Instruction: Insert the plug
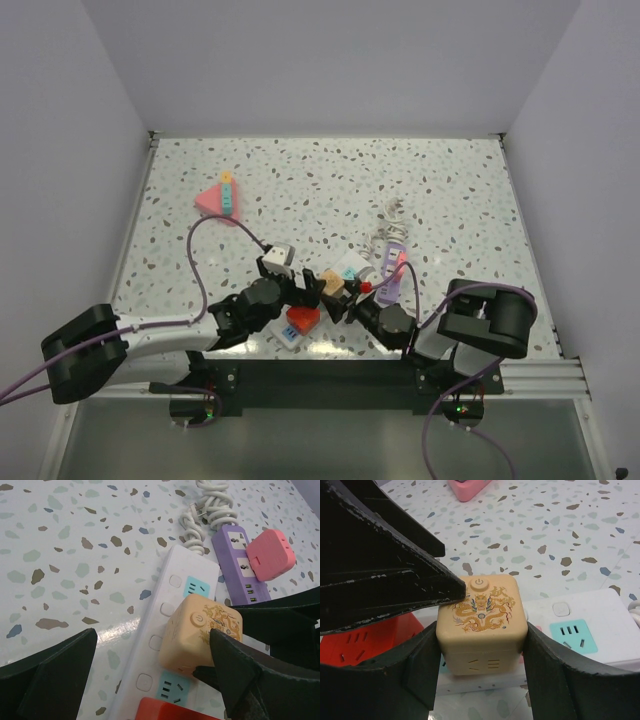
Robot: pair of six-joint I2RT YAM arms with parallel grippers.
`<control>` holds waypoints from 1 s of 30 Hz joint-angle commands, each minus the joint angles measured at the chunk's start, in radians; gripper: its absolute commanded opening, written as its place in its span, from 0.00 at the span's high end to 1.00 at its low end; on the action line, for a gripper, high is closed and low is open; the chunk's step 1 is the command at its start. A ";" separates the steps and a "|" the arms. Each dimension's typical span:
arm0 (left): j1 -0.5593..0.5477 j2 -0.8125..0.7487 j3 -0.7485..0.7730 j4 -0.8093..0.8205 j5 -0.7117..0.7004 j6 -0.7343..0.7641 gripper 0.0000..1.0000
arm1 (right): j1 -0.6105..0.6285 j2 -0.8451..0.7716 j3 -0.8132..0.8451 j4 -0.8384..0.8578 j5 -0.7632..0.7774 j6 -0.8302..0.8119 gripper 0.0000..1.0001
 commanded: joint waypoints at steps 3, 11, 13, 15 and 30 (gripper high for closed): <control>0.004 0.022 -0.026 0.074 0.019 0.003 0.00 | 0.039 0.022 -0.048 -0.321 -0.069 0.037 1.00; 0.001 0.030 -0.159 0.129 0.075 -0.047 0.00 | 0.073 0.066 -0.033 -0.338 -0.060 0.042 1.00; -0.001 0.036 -0.199 0.158 0.084 -0.055 0.00 | 0.084 0.092 -0.032 -0.318 -0.052 0.046 1.00; -0.004 0.044 -0.220 0.187 0.101 -0.056 0.00 | 0.105 0.100 -0.025 -0.321 -0.045 0.055 1.00; -0.028 0.041 -0.291 0.099 0.067 -0.119 0.07 | 0.288 0.240 0.112 -0.442 0.089 0.181 1.00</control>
